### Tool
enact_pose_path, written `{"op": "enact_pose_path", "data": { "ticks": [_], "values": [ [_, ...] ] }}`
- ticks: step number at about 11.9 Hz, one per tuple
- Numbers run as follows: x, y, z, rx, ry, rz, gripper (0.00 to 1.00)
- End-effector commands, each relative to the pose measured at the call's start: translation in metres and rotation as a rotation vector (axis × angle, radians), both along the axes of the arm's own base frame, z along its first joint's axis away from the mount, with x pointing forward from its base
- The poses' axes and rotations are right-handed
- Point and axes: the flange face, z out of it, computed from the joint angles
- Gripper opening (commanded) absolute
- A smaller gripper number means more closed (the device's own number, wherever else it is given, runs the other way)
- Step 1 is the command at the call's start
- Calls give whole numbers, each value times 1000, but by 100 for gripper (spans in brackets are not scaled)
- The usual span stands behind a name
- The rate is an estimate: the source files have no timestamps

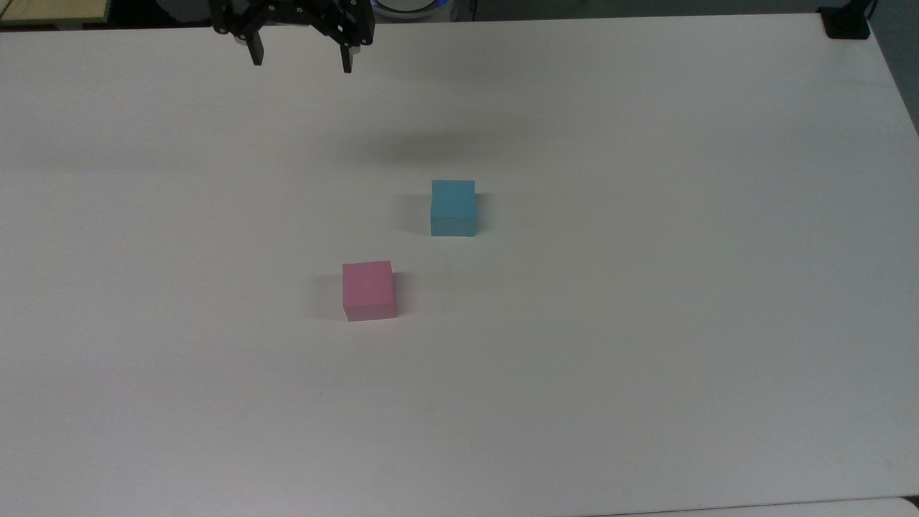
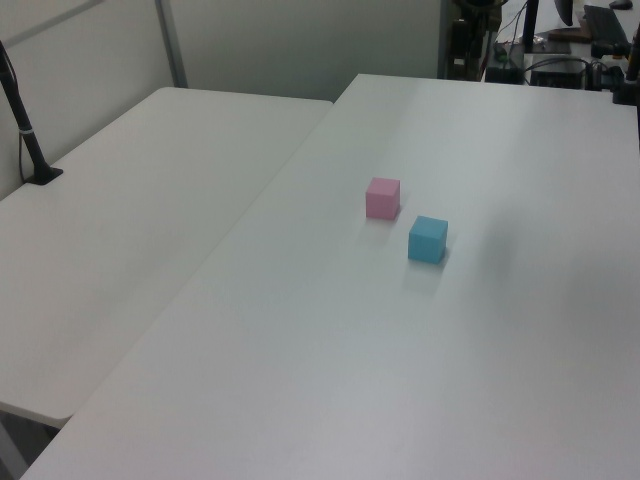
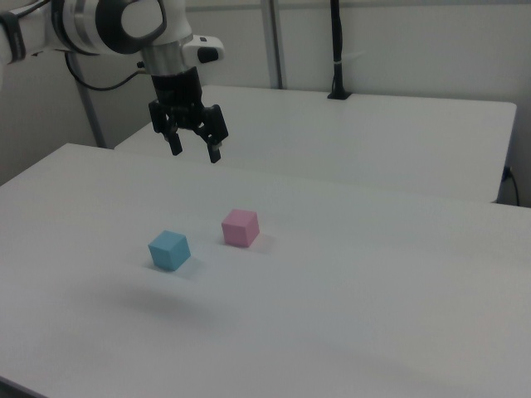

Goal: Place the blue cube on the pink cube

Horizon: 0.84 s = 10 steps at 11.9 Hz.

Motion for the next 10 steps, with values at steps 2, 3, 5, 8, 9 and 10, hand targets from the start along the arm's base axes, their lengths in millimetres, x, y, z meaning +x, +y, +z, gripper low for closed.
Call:
{"op": "enact_pose_path", "data": {
  "ticks": [2, 3, 5, 8, 9, 10],
  "values": [
    [-31, -16, 22, 45, 88, 78, 100],
    [-32, -18, 24, 55, 83, 73, 100],
    [-34, -16, 29, 56, 73, 78, 100],
    [-34, -13, 30, 60, 70, 78, 100],
    [-34, -14, 29, 60, 73, 78, 100],
    [-32, -11, 26, 59, 76, 84, 100]
  ]
}}
